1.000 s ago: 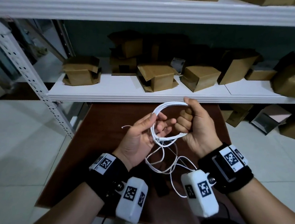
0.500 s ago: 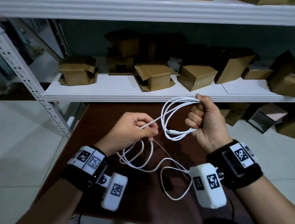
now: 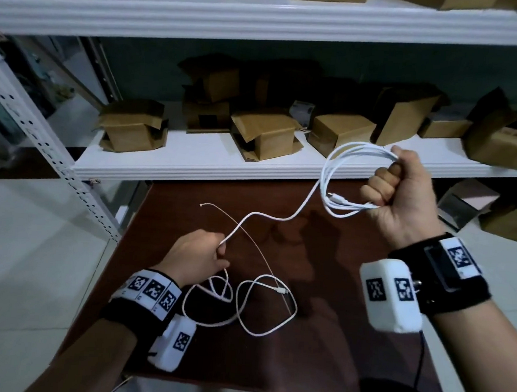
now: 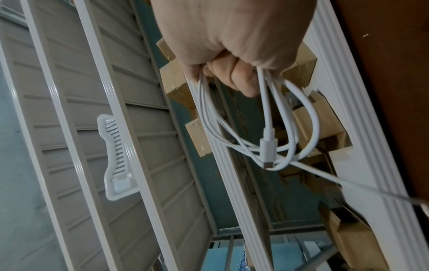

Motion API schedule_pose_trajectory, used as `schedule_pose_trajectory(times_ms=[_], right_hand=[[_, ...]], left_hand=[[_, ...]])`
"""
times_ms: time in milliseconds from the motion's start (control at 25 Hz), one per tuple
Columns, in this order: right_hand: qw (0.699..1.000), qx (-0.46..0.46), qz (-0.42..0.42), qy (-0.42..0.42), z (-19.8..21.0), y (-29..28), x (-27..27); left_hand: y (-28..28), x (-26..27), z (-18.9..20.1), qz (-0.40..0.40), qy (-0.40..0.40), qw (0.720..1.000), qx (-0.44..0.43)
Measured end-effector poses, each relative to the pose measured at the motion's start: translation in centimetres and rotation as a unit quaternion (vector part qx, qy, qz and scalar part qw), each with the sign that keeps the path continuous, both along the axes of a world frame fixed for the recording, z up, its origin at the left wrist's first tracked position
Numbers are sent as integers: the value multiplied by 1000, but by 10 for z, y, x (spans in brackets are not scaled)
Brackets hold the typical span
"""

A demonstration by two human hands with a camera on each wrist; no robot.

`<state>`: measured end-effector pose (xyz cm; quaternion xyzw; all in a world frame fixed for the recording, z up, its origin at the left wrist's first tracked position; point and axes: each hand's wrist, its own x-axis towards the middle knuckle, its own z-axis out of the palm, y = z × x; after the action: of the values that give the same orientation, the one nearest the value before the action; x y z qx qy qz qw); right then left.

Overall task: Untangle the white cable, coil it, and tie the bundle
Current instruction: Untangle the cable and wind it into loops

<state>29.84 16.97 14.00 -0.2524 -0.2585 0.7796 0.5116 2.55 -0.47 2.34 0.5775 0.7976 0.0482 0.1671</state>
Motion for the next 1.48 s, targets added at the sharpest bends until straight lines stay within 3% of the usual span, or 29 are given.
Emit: schedule_pose_trajectory(times_ms=[160, 280, 360, 440, 560, 680, 960, 1120, 1280, 1480], right_hand=[[1000, -10, 19, -6, -8, -8, -16], [999, -16, 30, -18, -16, -15, -24], [999, -17, 41, -25, -20, -24, -32], [998, -21, 47, -29, -24, -32, -40], [998, -31, 56, -29, -28, -42, -50], [997, -42, 51, -26, -30, -46, -53], [998, -40, 36, -19, -37, -56, -64], [999, -48, 18, -17, -34, -51, -60], [997, -70, 15, 2, -33, -49, -58], [997, -74, 7, 9, -34, -54, -63]], left_hand=[[11, 21, 3, -13, -62, 998, 11], [18, 44, 14, -41, -180, 981, 62], [23, 64, 23, -50, -331, 932, 137], [30, 83, 22, -58, -477, 855, 193], [36, 100, 17, -36, -581, 792, 183], [38, 105, 16, -15, -622, 762, 179], [34, 109, 19, 55, -635, 705, 311], [30, 109, 32, 95, -724, 618, 292], [25, 107, 47, 89, -822, 495, 266], [21, 108, 59, 122, -863, 416, 258]])
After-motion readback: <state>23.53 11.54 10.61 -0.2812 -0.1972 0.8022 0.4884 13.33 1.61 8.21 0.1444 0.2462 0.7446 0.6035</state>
